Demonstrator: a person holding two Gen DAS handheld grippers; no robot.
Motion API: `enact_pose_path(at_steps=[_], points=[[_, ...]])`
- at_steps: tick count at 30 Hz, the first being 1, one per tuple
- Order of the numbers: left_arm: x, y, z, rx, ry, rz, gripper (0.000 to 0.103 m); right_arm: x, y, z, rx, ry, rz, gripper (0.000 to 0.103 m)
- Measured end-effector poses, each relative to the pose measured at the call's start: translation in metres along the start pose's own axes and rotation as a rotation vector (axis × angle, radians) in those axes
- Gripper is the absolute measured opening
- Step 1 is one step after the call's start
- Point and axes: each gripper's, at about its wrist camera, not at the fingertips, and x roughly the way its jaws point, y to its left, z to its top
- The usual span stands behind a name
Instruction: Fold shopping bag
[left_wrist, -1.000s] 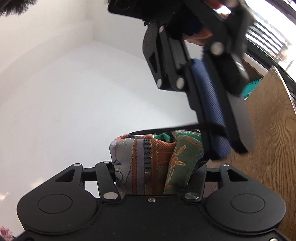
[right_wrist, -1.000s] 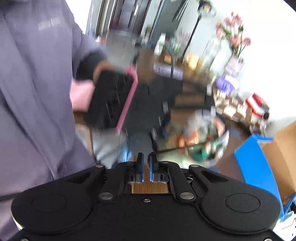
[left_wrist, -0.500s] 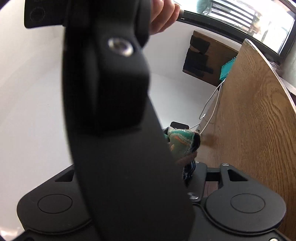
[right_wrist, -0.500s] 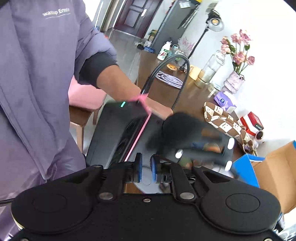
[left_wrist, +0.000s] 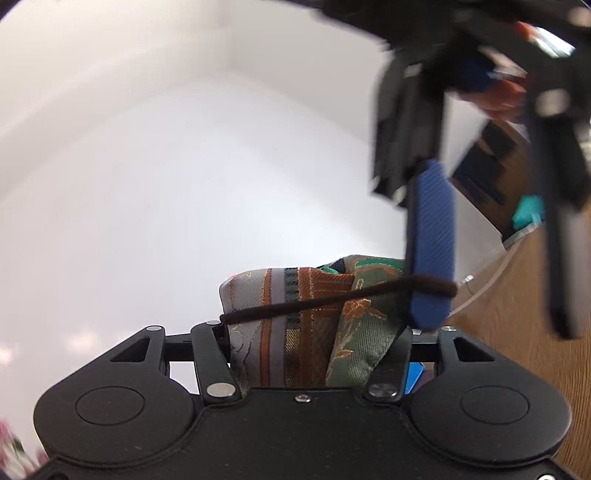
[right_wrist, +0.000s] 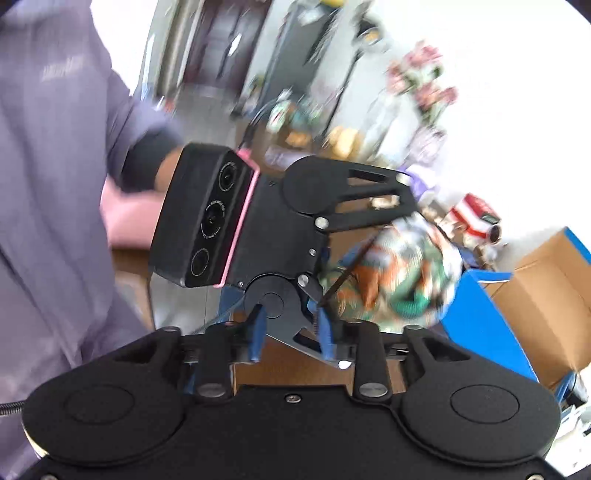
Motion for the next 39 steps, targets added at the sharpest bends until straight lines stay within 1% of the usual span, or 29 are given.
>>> enact_pose_path(at_steps=[1,3,5,6,7,9,11,12,13,14,15,16,18,19,20,21,24,25,26,27,28,29,30,31,33,35,36,38,39], points=[[0.003,0.008,0.005,-0.066,0.017,0.015,0.053,-0.004,-0.001,0.002,-0.004,-0.027,-0.026,0.046],[0.006,0.020,0.009,-0.146,0.049,0.043,0.053,-0.014,-0.002,0.003,0.021,-0.075,-0.057,0.046],[0.013,0.042,0.013,-0.273,0.093,0.088,0.052,-0.017,-0.002,0.003,0.063,-0.058,-0.073,0.048],[0.015,0.051,0.014,-0.322,0.107,0.117,0.052,-0.015,0.002,0.002,0.049,-0.044,-0.086,0.048],[0.014,0.061,0.015,-0.376,0.099,0.125,0.052,-0.014,0.008,0.001,0.016,-0.039,-0.111,0.048],[0.006,0.088,0.012,-0.538,0.073,0.071,0.053,-0.017,0.016,-0.001,-0.027,-0.056,-0.148,0.048],[-0.004,0.110,0.006,-0.676,0.049,0.004,0.053,-0.028,0.012,-0.003,-0.001,-0.095,-0.195,0.048],[-0.005,0.113,0.006,-0.712,0.049,-0.017,0.053,-0.035,0.007,-0.004,0.029,-0.123,-0.223,0.048],[-0.005,0.116,0.006,-0.769,0.046,-0.050,0.052,-0.049,-0.005,-0.009,0.108,-0.188,-0.285,0.048],[-0.008,0.123,0.004,-0.853,0.027,-0.100,0.053,-0.056,-0.014,-0.014,0.171,-0.235,-0.323,0.050],[-0.011,0.131,-0.002,-0.929,0.027,-0.137,0.052,-0.061,-0.021,-0.019,0.223,-0.268,-0.343,0.056],[-0.014,0.140,-0.007,-1.004,0.027,-0.174,0.052,-0.063,-0.027,-0.025,0.284,-0.305,-0.351,0.064],[-0.003,0.145,-0.016,-1.072,0.014,-0.228,0.052,-0.053,-0.032,-0.039,0.365,-0.354,-0.300,0.071],[-0.005,0.155,-0.017,-1.103,0.010,-0.268,0.052,-0.045,-0.033,-0.042,0.384,-0.359,-0.272,0.071],[-0.010,0.163,-0.014,-1.104,0.004,-0.311,0.052,-0.037,-0.033,-0.045,0.403,-0.364,-0.244,0.071],[-0.012,0.171,-0.008,-1.094,0.000,-0.335,0.052,-0.025,-0.033,-0.049,0.423,-0.374,-0.182,0.071],[-0.014,0.171,0.001,-1.076,-0.018,-0.442,0.052,-0.002,-0.040,-0.057,0.485,-0.408,-0.078,0.072],[-0.022,0.171,-0.002,-1.086,-0.033,-0.498,0.052,0.002,-0.044,-0.061,0.511,-0.417,-0.041,0.076],[-0.016,0.168,-0.005,-1.099,-0.061,-0.571,0.052,0.008,-0.050,-0.062,0.520,-0.426,-0.011,0.079],[-0.003,0.165,-0.008,-1.104,-0.079,-0.616,0.052,0.014,-0.057,-0.063,0.528,-0.435,0.019,0.084],[0.000,0.162,-0.006,-1.102,-0.081,-0.623,0.052,0.019,-0.062,-0.063,0.537,-0.462,0.044,0.084],[0.011,0.167,-0.008,-1.094,-0.076,-0.616,0.052,0.025,-0.067,-0.063,0.546,-0.490,0.068,0.081],[0.019,0.171,-0.010,-1.094,-0.071,-0.612,0.052,0.030,-0.072,-0.062,0.555,-0.517,0.092,0.059],[0.023,0.173,-0.021,-1.103,-0.051,-0.608,0.053,0.034,-0.073,-0.062,0.584,-0.536,0.099,0.051],[0.031,0.181,-0.035,-1.123,-0.028,-0.658,0.055,0.035,-0.074,-0.063,0.633,-0.550,0.068,0.039],[0.035,0.184,-0.036,-1.109,-0.022,-0.714,0.063,0.036,-0.075,-0.071,0.638,-0.566,0.047,0.036],[0.036,0.186,-0.036,-1.106,-0.024,-0.742,0.070,0.036,-0.077,-0.075,0.655,-0.580,0.048,0.034],[0.030,0.187,-0.038,-1.097,-0.048,-0.761,0.072,0.035,-0.078,-0.081,0.681,-0.602,0.062,0.034],[0.026,0.186,-0.039,-1.088,-0.053,-0.753,0.072,0.034,-0.079,-0.082,0.688,-0.615,0.060,0.033]])
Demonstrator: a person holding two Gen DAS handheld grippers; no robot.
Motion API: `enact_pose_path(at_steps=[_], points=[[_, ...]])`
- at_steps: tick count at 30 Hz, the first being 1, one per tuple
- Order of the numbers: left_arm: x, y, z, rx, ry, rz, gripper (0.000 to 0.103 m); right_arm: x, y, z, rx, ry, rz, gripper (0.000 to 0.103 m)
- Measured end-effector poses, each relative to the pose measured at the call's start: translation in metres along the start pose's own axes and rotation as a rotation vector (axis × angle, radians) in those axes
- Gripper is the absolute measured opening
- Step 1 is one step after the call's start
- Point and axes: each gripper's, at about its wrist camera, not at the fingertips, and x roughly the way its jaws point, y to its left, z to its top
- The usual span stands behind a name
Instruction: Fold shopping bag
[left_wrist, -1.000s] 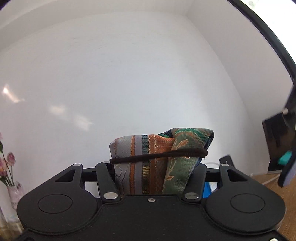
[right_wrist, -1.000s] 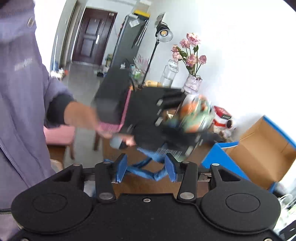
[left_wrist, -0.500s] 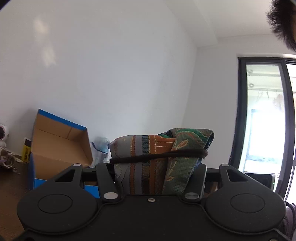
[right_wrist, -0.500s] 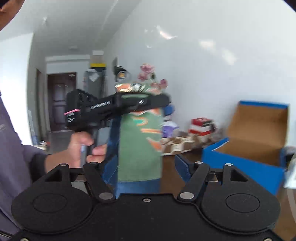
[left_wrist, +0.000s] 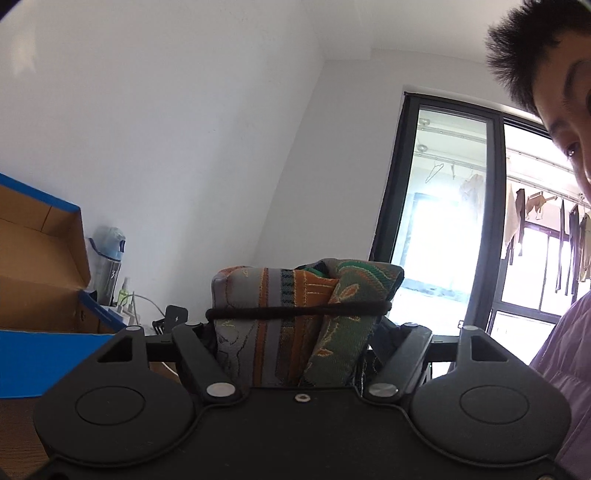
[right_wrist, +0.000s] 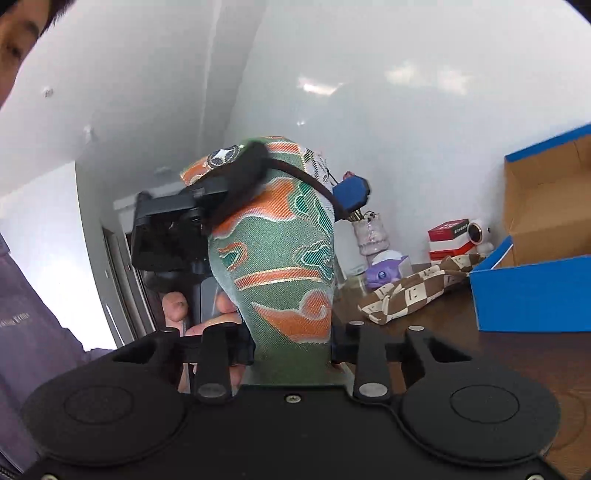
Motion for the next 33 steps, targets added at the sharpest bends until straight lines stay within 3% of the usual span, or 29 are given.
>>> enact_pose_path(at_steps=[1,2,3,5,7,10,13,15,18,19,21,22,25,33], points=[[-0.002,-0.003,-0.001,0.001,-0.002,0.001,0.073,-0.001,-0.002,0.000,0.006,-0.013,0.001,0.033],[-0.006,-0.003,-0.002,0.000,-0.004,-0.002,0.092,-0.002,-0.003,0.001,0.011,-0.020,0.000,0.033],[-0.010,-0.003,-0.003,-0.001,-0.007,-0.006,0.102,-0.004,-0.007,0.002,0.032,-0.039,0.004,0.033],[-0.027,-0.002,-0.005,0.005,-0.062,-0.053,0.103,-0.014,-0.012,0.002,0.064,-0.103,-0.021,0.033],[-0.031,0.000,-0.005,0.006,-0.075,-0.012,0.103,-0.028,-0.017,0.006,0.093,-0.155,-0.039,0.033],[-0.011,0.003,-0.005,-0.004,0.000,0.086,0.103,-0.032,-0.014,0.014,0.024,-0.146,-0.067,0.033],[0.011,-0.004,-0.014,0.025,0.062,0.047,0.103,-0.020,-0.007,0.017,-0.041,-0.093,-0.055,0.034],[0.029,-0.011,-0.022,0.084,0.117,0.062,0.103,-0.010,-0.002,0.016,-0.074,-0.055,-0.049,0.034],[0.048,-0.002,-0.033,0.041,0.196,0.072,0.098,-0.004,0.001,0.014,-0.086,-0.030,-0.016,0.034],[0.050,0.003,-0.035,0.005,0.204,0.053,0.090,-0.002,0.001,0.014,-0.093,-0.016,-0.018,0.034],[0.053,0.004,-0.036,0.000,0.214,0.039,0.062,0.001,0.000,0.013,-0.088,0.006,-0.021,0.034],[0.055,0.003,-0.037,0.000,0.214,0.037,0.055,0.001,-0.004,0.013,-0.069,0.018,-0.023,0.034],[0.058,0.000,-0.042,-0.006,0.195,0.046,0.054,-0.003,-0.011,0.008,-0.016,0.025,-0.023,0.035],[0.063,0.015,-0.054,-0.194,0.140,0.070,0.052,-0.007,-0.031,-0.002,0.126,0.007,0.045,0.040]])
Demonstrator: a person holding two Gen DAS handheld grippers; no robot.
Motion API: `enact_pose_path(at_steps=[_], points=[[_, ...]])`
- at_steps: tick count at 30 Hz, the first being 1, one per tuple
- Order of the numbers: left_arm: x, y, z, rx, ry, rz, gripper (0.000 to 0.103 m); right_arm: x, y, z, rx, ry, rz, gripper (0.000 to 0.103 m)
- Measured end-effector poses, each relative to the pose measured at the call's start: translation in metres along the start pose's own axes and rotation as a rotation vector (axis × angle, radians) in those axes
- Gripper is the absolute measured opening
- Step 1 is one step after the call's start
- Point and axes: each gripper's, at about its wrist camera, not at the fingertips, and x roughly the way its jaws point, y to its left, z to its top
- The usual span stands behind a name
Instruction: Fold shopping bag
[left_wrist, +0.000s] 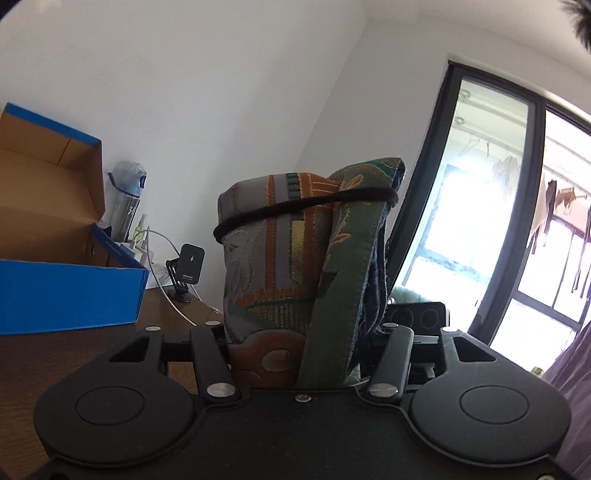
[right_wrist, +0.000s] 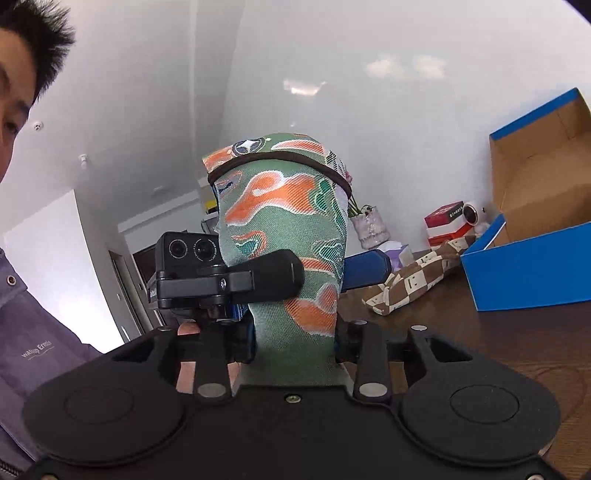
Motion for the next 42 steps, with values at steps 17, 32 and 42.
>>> enact_pose_path(at_steps=[17,32,42], points=[[-0.012,-0.018,0.014,0.276,0.002,0.403,0.045,-0.065,0.006,0.009,-0.124,-0.067,-0.347,0.054],[0.059,-0.047,-0.042,0.865,0.224,0.985,0.045,0.055,0.106,-0.006,-1.018,0.222,-0.638,0.022],[0.055,-0.053,-0.049,1.000,0.248,0.990,0.044,0.052,0.100,0.010,-0.820,0.323,-0.498,0.001]])
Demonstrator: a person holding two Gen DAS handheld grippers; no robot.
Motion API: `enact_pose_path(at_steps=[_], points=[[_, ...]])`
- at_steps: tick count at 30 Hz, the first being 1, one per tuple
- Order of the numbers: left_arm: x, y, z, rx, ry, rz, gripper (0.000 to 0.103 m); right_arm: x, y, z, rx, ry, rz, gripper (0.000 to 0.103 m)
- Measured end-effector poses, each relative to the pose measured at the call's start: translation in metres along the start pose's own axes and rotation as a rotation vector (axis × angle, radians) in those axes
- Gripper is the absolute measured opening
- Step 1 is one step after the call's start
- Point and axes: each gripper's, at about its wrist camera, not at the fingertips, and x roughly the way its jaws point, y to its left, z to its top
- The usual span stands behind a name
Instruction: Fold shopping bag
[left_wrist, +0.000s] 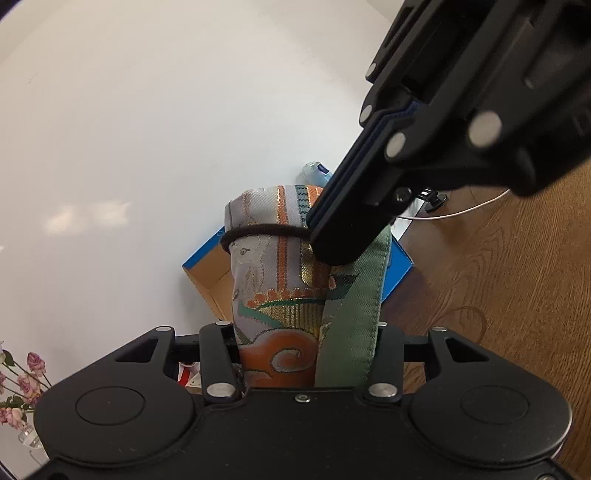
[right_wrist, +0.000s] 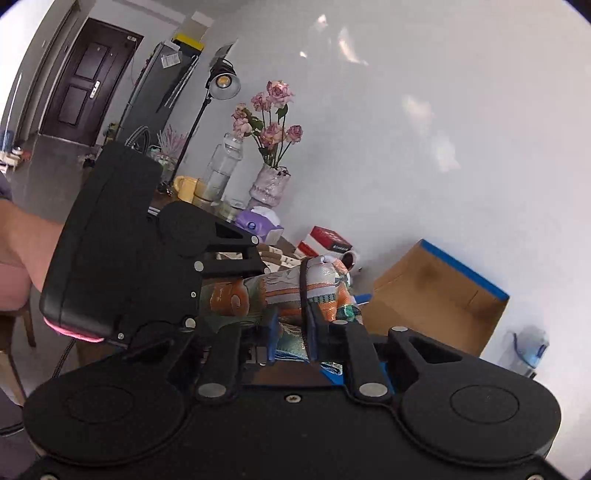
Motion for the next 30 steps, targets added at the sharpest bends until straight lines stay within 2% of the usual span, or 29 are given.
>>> enact_pose_path(at_steps=[4,7,9,11,15,17,21,22,24,28,30], points=[[-0.001,0.012,-0.001,-0.062,0.003,-0.054,0.044,-0.005,-0.005,-0.002,0.012,0.008,0.085,0.001],[-0.006,0.021,-0.005,-0.123,-0.011,-0.122,0.043,-0.005,-0.004,-0.004,-0.049,0.073,0.191,0.001],[-0.013,0.020,-0.004,-0.142,-0.041,-0.153,0.043,0.001,0.001,-0.002,-0.140,0.131,0.214,0.001],[-0.022,0.022,-0.006,-0.195,-0.065,-0.180,0.042,0.000,0.019,-0.008,-0.337,0.190,0.201,0.001],[-0.029,0.043,-0.012,-0.369,-0.083,-0.263,0.039,-0.010,0.030,0.002,-0.470,0.256,0.245,0.001],[-0.031,0.051,-0.012,-0.413,-0.111,-0.304,0.038,-0.014,0.035,0.002,-0.549,0.303,0.246,0.001],[-0.044,0.063,-0.011,-0.493,-0.204,-0.438,0.037,-0.019,0.041,0.003,-0.575,0.328,0.281,0.001],[-0.045,0.069,-0.013,-0.543,-0.218,-0.478,0.037,-0.021,0.042,0.002,-0.598,0.335,0.281,0.001],[-0.045,0.076,-0.017,-0.630,-0.232,-0.545,0.037,-0.023,0.038,0.004,-0.562,0.325,0.294,0.001],[-0.042,0.110,-0.033,-0.890,-0.299,-0.727,0.036,-0.032,0.030,0.011,-0.464,0.268,0.302,0.001],[-0.043,0.118,-0.035,-0.968,-0.332,-0.783,0.035,-0.037,0.024,0.018,-0.389,0.222,0.323,0.001]])
